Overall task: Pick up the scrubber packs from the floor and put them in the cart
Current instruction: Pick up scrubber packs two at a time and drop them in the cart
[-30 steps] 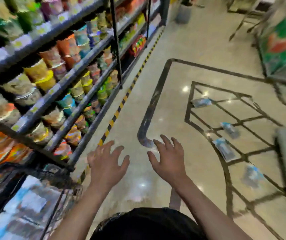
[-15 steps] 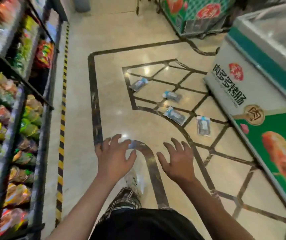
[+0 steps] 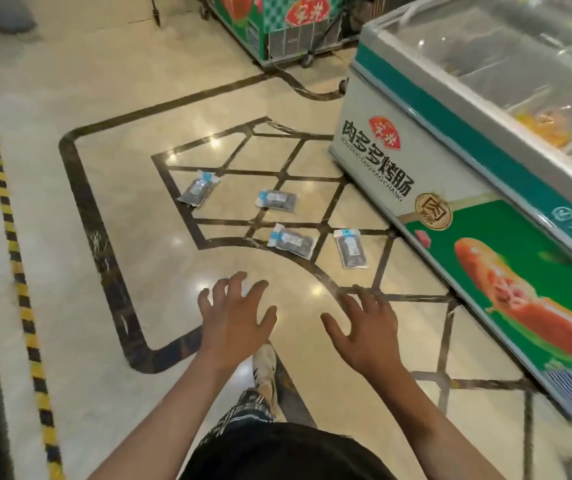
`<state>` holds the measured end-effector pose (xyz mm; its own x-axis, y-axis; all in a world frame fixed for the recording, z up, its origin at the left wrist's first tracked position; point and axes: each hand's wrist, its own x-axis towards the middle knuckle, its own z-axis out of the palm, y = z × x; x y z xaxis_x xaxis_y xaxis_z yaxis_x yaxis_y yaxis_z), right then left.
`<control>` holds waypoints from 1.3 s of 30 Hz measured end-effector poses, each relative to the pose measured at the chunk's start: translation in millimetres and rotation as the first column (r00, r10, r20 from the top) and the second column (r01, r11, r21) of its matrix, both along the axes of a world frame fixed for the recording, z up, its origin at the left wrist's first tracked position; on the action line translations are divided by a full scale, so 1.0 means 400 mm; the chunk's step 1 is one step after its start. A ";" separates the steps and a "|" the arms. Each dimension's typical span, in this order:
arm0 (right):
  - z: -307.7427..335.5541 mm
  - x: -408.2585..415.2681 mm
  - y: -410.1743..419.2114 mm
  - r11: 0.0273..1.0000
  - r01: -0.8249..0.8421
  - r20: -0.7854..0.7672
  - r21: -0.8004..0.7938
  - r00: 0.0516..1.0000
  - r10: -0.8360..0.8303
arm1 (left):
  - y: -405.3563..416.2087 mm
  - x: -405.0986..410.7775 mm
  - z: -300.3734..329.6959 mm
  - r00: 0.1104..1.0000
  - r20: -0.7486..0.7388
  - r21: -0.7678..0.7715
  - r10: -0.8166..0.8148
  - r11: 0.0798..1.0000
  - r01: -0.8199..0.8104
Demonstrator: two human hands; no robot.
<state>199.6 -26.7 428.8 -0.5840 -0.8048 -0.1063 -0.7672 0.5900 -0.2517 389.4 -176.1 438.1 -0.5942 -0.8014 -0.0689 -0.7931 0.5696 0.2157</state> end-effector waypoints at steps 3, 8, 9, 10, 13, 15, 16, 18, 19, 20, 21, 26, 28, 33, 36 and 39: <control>0.022 -0.074 -0.077 1.000 0.020 -0.030 0.023 0.999 -0.020 | -0.103 -0.098 -0.007 0.999 -0.001 0.023 -0.043 0.999 0.043; 0.045 -0.206 -0.186 0.992 0.128 -0.084 0.011 0.988 -0.127 | -0.254 -0.256 -0.015 0.988 0.017 0.074 -0.155 0.985 0.153; 0.047 -0.228 -0.198 0.988 0.157 -0.086 0.005 0.984 -0.156 | -0.277 -0.286 -0.013 0.983 0.033 0.092 -0.181 0.980 0.177; 0.046 -0.251 -0.206 0.982 0.186 -0.085 -0.008 0.979 -0.186 | -0.299 -0.315 -0.012 0.978 0.047 0.101 -0.205 0.975 0.199; 0.031 -0.316 -0.217 0.969 0.241 -0.055 -0.054 0.968 -0.244 | -0.354 -0.398 -0.022 0.967 0.059 0.094 -0.246 0.966 0.240; 0.020 -0.368 -0.224 0.955 0.291 -0.032 -0.059 0.956 -0.293 | -0.384 -0.458 -0.033 0.965 0.055 0.103 -0.258 0.962 0.251; 0.011 -0.398 -0.226 0.948 0.314 -0.025 -0.055 0.949 -0.315 | -0.394 -0.488 -0.037 0.962 0.056 0.109 -0.266 0.960 0.259; -0.003 -0.463 -0.237 0.945 0.326 -0.013 -0.029 0.945 -0.326 | -0.417 -0.554 -0.049 0.955 0.098 0.130 -0.280 0.955 0.267; -0.010 -0.501 -0.245 0.948 0.319 0.001 -0.006 0.948 -0.319 | -0.427 -0.590 -0.054 0.952 0.128 0.149 -0.279 0.954 0.259; -0.018 -0.541 -0.253 0.950 0.312 0.017 0.021 0.950 -0.312 | -0.435 -0.623 -0.061 0.953 0.140 0.155 -0.268 0.957 0.247; -0.023 -0.582 -0.262 0.951 0.307 0.029 0.042 0.951 -0.308 | -0.441 -0.656 -0.068 0.957 0.135 0.155 -0.256 0.960 0.235; -0.041 -0.829 -0.316 0.961 0.261 0.087 0.096 0.959 -0.269 | -0.466 -0.866 -0.103 0.972 0.159 0.186 -0.173 0.972 0.143; -0.049 -0.929 -0.344 0.966 0.218 0.105 0.139 0.967 -0.233 | -0.476 -0.944 -0.116 0.969 0.213 0.233 -0.123 0.970 0.072; -0.106 -1.127 -0.424 0.976 0.132 0.119 0.175 0.981 -0.154 | -0.506 -1.081 -0.158 0.966 0.253 0.242 -0.054 0.970 -0.009; -0.158 -1.199 -0.494 0.979 0.095 0.131 0.179 0.984 -0.119 | -0.542 -1.148 -0.200 0.952 0.304 0.262 -0.046 0.964 -0.037; -0.275 -1.245 -0.565 0.982 0.088 0.149 0.165 0.982 -0.113 | -0.582 -1.213 -0.282 0.948 0.313 0.307 -0.050 0.950 -0.052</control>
<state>-298.5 -252.8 318.7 -0.6270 -0.7087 -0.3234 -0.6601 0.7038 -0.2625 -95.8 -409.0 325.1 -0.5004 -0.7110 -0.4941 -0.8492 0.5143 0.1199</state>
